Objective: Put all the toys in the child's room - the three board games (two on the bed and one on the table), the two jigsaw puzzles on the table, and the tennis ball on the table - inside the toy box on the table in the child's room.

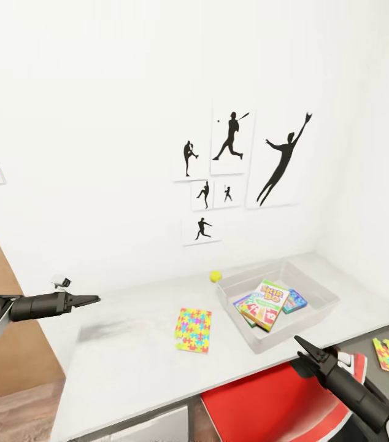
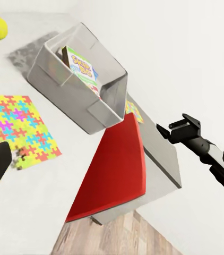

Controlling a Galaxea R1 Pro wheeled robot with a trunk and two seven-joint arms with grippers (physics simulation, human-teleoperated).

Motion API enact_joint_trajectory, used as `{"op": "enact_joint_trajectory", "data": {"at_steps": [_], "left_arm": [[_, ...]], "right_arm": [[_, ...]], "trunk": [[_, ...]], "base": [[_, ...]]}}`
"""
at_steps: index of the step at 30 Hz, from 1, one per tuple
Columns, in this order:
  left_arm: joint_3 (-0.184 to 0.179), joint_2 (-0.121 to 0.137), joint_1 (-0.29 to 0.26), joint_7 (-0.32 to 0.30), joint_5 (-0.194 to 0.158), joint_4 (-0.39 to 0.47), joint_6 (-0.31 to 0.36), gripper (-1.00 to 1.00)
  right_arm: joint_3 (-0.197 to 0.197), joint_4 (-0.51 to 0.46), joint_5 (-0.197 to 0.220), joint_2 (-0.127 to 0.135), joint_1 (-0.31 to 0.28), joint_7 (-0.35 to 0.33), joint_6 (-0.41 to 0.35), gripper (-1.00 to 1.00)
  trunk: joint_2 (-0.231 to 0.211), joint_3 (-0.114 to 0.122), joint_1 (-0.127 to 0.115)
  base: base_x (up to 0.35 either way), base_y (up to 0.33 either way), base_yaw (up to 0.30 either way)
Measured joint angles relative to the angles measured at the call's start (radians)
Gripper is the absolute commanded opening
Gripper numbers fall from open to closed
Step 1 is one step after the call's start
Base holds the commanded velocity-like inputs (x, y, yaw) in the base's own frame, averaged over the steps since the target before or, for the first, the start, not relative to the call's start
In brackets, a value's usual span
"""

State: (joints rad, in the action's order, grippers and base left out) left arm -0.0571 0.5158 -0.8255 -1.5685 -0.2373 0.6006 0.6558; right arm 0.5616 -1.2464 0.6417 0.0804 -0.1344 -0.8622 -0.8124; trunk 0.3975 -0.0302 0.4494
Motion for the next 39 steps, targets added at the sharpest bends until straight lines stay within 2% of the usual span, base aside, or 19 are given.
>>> {"op": "enact_joint_trajectory", "data": {"at_steps": [17,29,39], "left_arm": [[0.0,0.0,0.0,0.0,-0.001,0.0,-0.001,1.0],[0.0,0.001,0.0,0.0,-0.001,0.0,-0.002,1.0],[0.0,0.001,0.0,0.0,-0.001,0.0,-0.002,1.0]], "right_arm": [[0.0,0.001,0.0,0.003,0.0,-0.005,0.0,1.0],[0.001,0.001,0.0,0.002,-0.001,-0.011,0.0,1.0],[0.001,0.001,0.001,0.003,0.0,-0.013,0.0,1.0]], "trunk": [[0.0,0.0,0.0],[0.0,0.0,0.0],[0.0,0.01,0.0]], "base": [[-0.045,0.274,0.255],[0.049,0.098,0.018],[0.002,0.164,-0.119]]}}
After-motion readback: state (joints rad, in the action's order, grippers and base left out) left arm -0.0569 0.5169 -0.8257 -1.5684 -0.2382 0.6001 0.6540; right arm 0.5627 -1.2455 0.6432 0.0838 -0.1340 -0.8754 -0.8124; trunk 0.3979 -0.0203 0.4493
